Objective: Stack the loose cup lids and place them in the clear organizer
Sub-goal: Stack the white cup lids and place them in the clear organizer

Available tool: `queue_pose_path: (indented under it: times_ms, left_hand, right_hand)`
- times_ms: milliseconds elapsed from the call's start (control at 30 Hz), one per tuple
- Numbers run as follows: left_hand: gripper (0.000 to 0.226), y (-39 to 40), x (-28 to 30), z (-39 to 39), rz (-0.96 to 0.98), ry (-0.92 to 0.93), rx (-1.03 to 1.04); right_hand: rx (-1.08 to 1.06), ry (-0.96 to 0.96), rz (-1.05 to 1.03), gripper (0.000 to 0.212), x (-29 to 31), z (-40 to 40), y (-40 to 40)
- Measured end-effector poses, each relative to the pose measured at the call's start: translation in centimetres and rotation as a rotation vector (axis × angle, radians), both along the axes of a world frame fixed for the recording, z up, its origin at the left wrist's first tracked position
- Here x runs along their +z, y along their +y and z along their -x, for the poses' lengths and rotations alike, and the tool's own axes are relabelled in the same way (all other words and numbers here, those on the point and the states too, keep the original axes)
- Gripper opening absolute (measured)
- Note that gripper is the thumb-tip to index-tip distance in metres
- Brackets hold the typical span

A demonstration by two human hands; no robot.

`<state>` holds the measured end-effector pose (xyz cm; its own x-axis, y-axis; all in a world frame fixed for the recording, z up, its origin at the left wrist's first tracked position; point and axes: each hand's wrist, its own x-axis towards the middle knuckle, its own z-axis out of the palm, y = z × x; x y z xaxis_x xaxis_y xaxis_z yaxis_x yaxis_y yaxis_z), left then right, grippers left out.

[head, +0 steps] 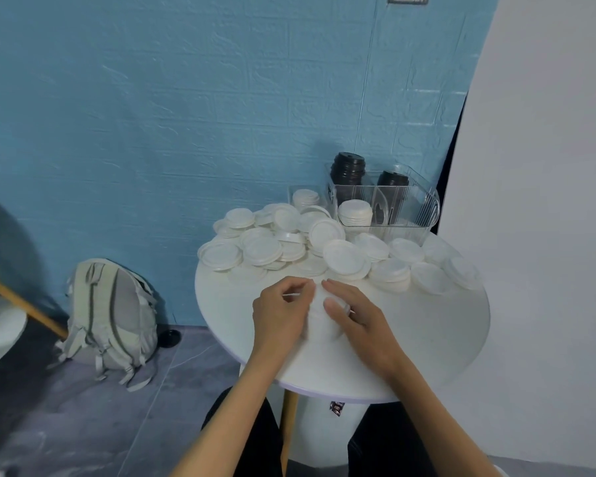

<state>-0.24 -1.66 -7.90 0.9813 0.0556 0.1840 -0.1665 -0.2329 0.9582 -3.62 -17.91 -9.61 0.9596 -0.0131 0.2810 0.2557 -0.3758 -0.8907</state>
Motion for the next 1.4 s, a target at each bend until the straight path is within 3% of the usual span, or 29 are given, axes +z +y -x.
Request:
queue_pose_path:
  times_ms: [67, 467, 633, 767, 900, 1000, 1133, 1267, 1400]
  left_hand:
    - [0.006, 0.2, -0.3, 0.3, 0.009, -0.012, 0.0]
    - [0.01, 0.5, -1.4, 0.6, 0.113, -0.027, -0.018]
    - [0.008, 1.3, -0.5, 0.1, 0.053, -0.001, -0.089]
    - [0.012, 4.2, 0.1, -3.2, -0.012, -0.132, 0.086]
    - [0.037, 8.6, 0.5, -8.1, -0.246, -0.28, 0.291]
    - [0.075, 10.7, 1.2, -10.3, -0.4, -0.078, 0.254]
    - [0.123, 12.4, 2.0, -11.6, -0.425, 0.139, 0.047]
    - [0.126, 12.9, 2.2, -12.4, -0.358, 0.169, -0.064]
    - [0.133, 13.5, 1.8, -13.4, -0.325, 0.158, -0.046]
  right_hand:
    - [-0.001, 0.005, 0.004, 0.038, 0.1, 0.1, 0.1]
    - [-0.008, 0.02, 0.054, 0.039, -0.1, 0.3, 0.5]
    - [-0.012, 0.011, 0.068, 0.059, 0.0, 0.7, 0.7]
    - [-0.016, 0.0, 0.05, 0.058, 0.0, 0.5, 0.7]
    - [-0.009, -0.009, 0.036, 0.061, 0.0, 0.5, 0.7]
    - [-0.004, -0.007, 0.039, 0.061, 0.3, 0.5, 0.7]
    - [0.004, -0.009, 0.037, 0.062, 0.4, 0.6, 0.8]
    - [0.012, -0.006, 0.014, 0.061, 0.4, 0.7, 0.8]
    - [0.012, -0.003, 0.007, 0.062, 0.3, 0.6, 0.9]
